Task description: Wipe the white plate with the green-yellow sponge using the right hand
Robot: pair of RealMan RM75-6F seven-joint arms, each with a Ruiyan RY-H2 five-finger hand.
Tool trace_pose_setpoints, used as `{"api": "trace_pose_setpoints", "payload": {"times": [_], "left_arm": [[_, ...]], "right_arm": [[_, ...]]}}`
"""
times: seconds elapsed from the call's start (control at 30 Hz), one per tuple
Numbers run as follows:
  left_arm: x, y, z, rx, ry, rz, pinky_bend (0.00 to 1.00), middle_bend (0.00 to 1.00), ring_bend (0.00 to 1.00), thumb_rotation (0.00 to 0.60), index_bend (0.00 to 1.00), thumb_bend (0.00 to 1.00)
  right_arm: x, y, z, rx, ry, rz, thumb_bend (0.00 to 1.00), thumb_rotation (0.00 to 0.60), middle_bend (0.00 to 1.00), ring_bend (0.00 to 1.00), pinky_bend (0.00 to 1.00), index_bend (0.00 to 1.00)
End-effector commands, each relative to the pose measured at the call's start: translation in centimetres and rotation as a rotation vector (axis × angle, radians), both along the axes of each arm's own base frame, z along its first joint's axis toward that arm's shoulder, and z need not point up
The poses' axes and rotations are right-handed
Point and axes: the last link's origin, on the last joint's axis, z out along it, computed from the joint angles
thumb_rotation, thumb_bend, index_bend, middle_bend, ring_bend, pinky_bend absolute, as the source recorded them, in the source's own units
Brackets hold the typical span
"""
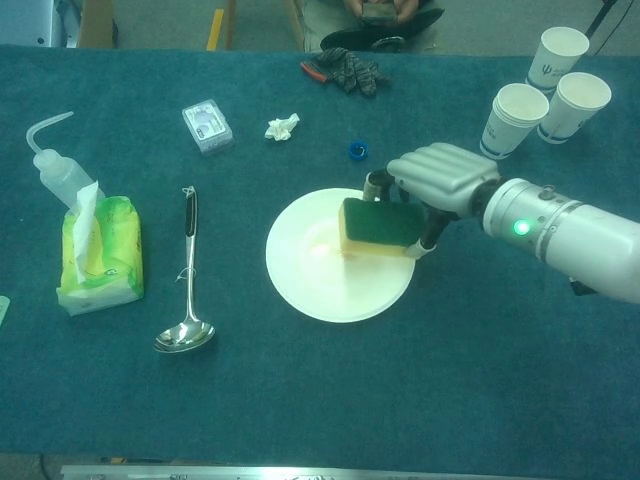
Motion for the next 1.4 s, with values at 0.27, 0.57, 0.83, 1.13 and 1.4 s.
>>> {"api": "trace_pose_setpoints", "payload": {"times": [0.27,0.57,0.83,1.13,1.4], "left_arm": [[0.0,-0.1,0.3,0.012,-0.003,-0.003,0.13,0.27,0.20,0.600,0.33,0.49],[-0.2,-0.2,0.4,0.014,-0.005,-0.001,0.13,0.27,0.20,0.600,0.33,0.49],[-0.4,-0.2,0.5,0.017,-0.008,0.006,0.13,0.27,0.20,0.600,0.33,0.49],[-0.5,-0.2,0.6,0.023,-0.010,0.007,0.13,0.27,0.20,0.600,0.33,0.49],[-0.4,-0.1,0.4,0.013,-0.008,0.005,0.13,0.28,0.20,0.600,0.33,0.49]], "right_arm": [[2.2,0.2,-3.5,0.037,0.030,0.073,0.14,0.600,0.40,0.39,0.62,0.41],[3.7,0.2,-5.6,0.043,0.039,0.110,0.14,0.600,0.40,0.36,0.62,0.41],[4.3,0.4,-7.1,0.058,0.055,0.123,0.14,0.600,0.40,0.36,0.62,0.41],[4.4,-0.1,-5.8,0.019,0.018,0.112,0.14,0.600,0.40,0.36,0.62,0.41],[3.8,-0.6,-4.5,-0.007,0.027,0.109,0.14,0.600,0.40,0.36,0.62,0.41]]}}
